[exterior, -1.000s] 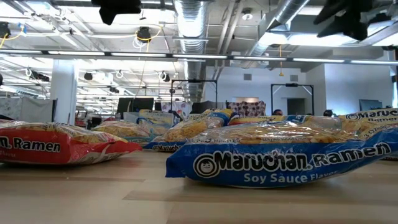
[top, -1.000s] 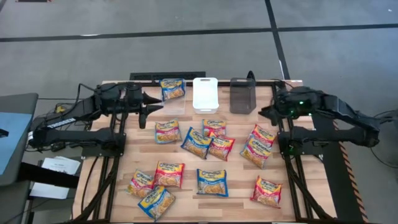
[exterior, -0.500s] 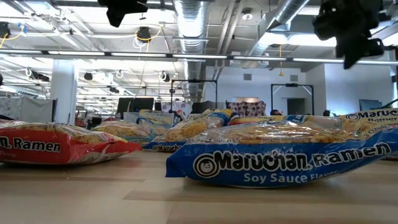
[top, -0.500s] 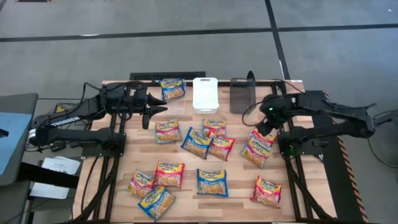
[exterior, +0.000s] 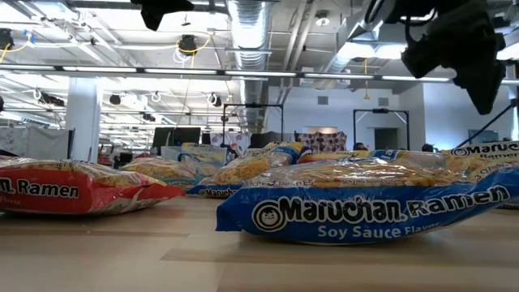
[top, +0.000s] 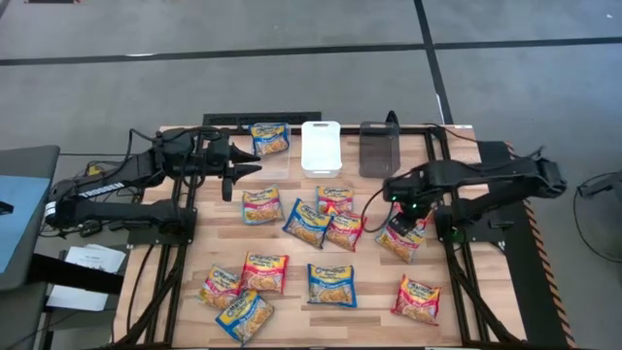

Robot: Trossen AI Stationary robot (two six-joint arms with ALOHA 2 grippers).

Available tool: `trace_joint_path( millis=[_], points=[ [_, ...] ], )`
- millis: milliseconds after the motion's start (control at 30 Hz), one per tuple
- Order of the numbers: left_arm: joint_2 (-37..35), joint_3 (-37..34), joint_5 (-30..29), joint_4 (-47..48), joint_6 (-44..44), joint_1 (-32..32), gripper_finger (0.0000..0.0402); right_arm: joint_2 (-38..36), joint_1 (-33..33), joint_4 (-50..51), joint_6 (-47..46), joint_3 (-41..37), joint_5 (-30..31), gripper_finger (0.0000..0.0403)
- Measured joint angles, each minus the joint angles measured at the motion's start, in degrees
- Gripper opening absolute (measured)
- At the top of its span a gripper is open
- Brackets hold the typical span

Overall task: Sort Maruchan noodles
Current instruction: Put the light blue noodle pack into the black bin

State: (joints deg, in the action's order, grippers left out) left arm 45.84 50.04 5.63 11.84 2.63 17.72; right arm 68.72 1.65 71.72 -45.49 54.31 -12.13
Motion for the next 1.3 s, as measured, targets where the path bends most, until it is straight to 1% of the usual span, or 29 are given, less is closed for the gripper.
trace_joint_path(
  millis=[133,300,400,500,633,833,967,1100,1200,1300],
  points=[
    [0.0,0.0,0.0,0.0,0.0,0.0,0.0112,3.9,-2.1,0.0,-1.5,0.0,1.9,0.02],
    [0.0,0.0,0.0,0.0,0.0,0.0,0.0112,8.5,-3.6,0.0,-1.6,-0.1,2.1,0.02],
    [0.0,0.0,0.0,0.0,0.0,0.0,0.0112,10.8,-4.2,0.1,-1.2,-0.8,2.2,0.02],
    [0.0,0.0,0.0,0.0,0.1,0.0,0.0112,12.3,-4.7,0.6,-1.1,-1.6,3.6,0.02],
    [0.0,0.0,0.0,0.1,0.1,0.0,0.0112,13.0,-5.1,1.6,-1.0,-1.9,5.8,0.02],
    [0.0,0.0,0.0,0.0,1.4,0.0,0.0112,11.5,-5.0,2.6,-1.4,-1.9,6.3,0.02],
    [0.0,0.0,0.0,0.0,1.5,0.0,0.0112,10.8,-5.0,4.4,-1.6,-1.9,8.8,0.02],
    [0.0,0.0,0.0,-0.9,1.6,0.0,0.0112,10.8,-4.9,2.3,-1.0,-2.7,8.8,0.02],
    [0.0,0.0,0.0,-1.1,1.7,0.0,0.0112,10.8,-4.9,-1.8,-0.4,-5.2,6.8,0.02],
    [0.0,0.0,0.0,-1.1,1.7,0.0,0.0112,10.8,-4.9,-2.5,-0.5,-7.4,6.2,0.02]
  ],
)
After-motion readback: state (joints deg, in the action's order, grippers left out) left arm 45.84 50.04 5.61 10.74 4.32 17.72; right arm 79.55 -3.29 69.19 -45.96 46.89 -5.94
